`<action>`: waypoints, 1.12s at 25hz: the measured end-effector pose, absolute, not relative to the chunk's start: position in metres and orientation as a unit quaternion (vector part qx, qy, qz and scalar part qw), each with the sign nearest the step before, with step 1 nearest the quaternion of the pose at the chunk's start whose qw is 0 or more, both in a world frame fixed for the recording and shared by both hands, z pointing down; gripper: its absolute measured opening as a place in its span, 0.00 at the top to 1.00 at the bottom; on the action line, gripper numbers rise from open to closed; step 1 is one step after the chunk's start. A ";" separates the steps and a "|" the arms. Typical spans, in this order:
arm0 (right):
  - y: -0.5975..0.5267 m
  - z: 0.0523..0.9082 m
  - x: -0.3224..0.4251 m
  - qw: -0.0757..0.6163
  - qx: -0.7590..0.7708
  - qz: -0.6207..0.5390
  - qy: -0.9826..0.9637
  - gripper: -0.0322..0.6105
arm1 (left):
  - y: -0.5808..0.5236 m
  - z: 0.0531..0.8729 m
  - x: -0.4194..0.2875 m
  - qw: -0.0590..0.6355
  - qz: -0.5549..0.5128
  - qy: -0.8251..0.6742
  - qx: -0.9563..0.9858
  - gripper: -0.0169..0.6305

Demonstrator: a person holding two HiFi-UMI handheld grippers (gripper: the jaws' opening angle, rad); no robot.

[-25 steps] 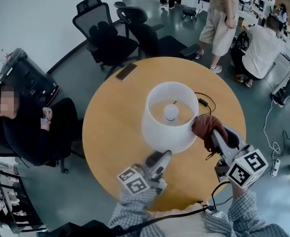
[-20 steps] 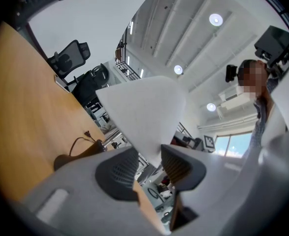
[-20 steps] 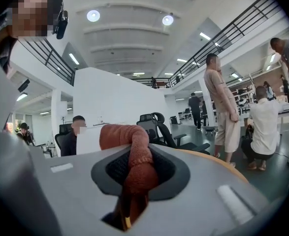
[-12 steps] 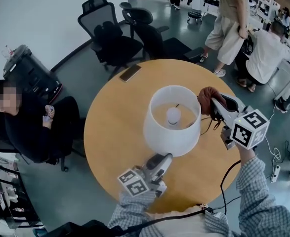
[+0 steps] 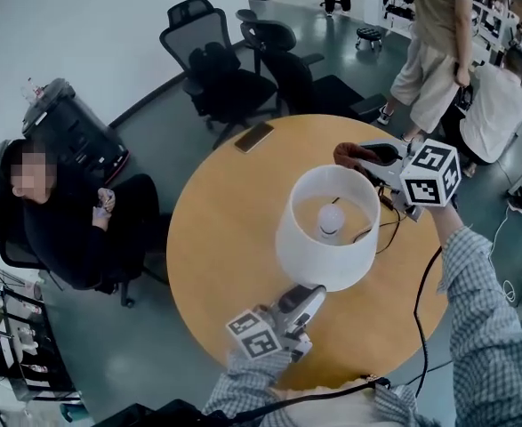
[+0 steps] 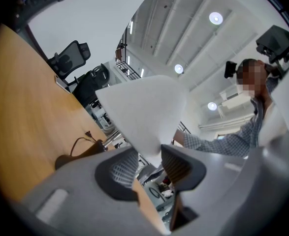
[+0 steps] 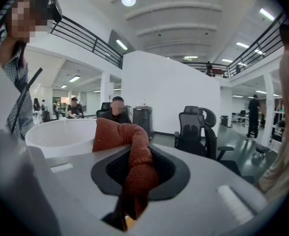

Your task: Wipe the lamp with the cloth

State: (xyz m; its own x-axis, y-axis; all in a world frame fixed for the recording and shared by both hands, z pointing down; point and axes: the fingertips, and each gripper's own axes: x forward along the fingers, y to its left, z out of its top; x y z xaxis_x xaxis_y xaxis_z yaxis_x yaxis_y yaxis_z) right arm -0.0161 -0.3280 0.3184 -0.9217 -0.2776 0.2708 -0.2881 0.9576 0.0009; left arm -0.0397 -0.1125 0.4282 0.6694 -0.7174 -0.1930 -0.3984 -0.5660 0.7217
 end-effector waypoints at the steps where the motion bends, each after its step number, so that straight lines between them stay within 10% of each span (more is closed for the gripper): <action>1: -0.329 0.318 -0.027 0.142 0.120 0.017 -0.982 0.86 | -0.112 0.428 -0.039 0.331 -0.241 -0.328 0.851 0.75; 15: -0.315 0.339 -0.130 0.197 -0.098 0.043 -0.974 0.86 | -0.112 0.428 -0.038 0.331 -0.244 -0.345 0.844 0.76; 28: -0.340 0.340 -0.025 0.135 0.079 0.061 -0.986 0.85 | -0.118 0.434 -0.035 0.329 -0.241 -0.336 0.849 0.77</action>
State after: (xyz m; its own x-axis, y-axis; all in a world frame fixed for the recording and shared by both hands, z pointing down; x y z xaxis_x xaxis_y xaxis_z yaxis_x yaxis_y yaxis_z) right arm -0.0253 -0.3396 0.3404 -0.9510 -0.1390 0.2762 -0.1720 0.9801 -0.0992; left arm -0.0349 -0.1181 0.4335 0.6584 -0.7289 -0.1877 -0.4122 -0.5578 0.7204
